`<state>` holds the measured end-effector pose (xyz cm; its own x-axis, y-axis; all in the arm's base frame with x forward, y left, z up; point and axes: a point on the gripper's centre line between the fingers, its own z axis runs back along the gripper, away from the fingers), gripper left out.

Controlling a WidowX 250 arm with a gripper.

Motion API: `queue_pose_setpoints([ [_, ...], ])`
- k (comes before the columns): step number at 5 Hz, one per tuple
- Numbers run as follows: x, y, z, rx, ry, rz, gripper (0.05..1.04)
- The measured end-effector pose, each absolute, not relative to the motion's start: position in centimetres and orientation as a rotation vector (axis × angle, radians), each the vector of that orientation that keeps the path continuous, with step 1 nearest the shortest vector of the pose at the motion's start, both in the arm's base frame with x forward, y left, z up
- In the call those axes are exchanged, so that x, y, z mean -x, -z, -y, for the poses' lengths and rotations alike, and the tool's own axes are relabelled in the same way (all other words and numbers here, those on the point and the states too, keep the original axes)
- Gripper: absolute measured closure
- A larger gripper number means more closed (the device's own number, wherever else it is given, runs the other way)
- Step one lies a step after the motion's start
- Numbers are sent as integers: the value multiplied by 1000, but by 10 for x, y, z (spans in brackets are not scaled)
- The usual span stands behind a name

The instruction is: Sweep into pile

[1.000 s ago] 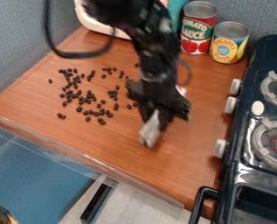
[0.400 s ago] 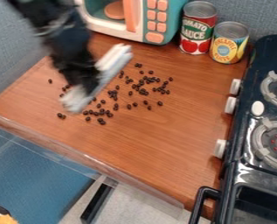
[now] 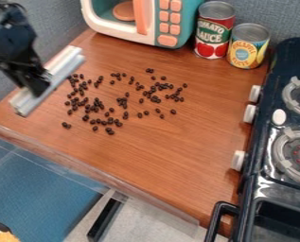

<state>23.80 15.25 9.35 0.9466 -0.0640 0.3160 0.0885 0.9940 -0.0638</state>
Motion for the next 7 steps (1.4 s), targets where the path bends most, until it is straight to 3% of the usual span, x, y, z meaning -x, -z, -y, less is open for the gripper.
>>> queue_pose_setpoints([
  [3,-271,-74,-212,-1,-78,286,722],
  [5,-280,-57,-223,-83,-32,256,722],
  [7,-290,-38,-220,-118,-2,237,722],
])
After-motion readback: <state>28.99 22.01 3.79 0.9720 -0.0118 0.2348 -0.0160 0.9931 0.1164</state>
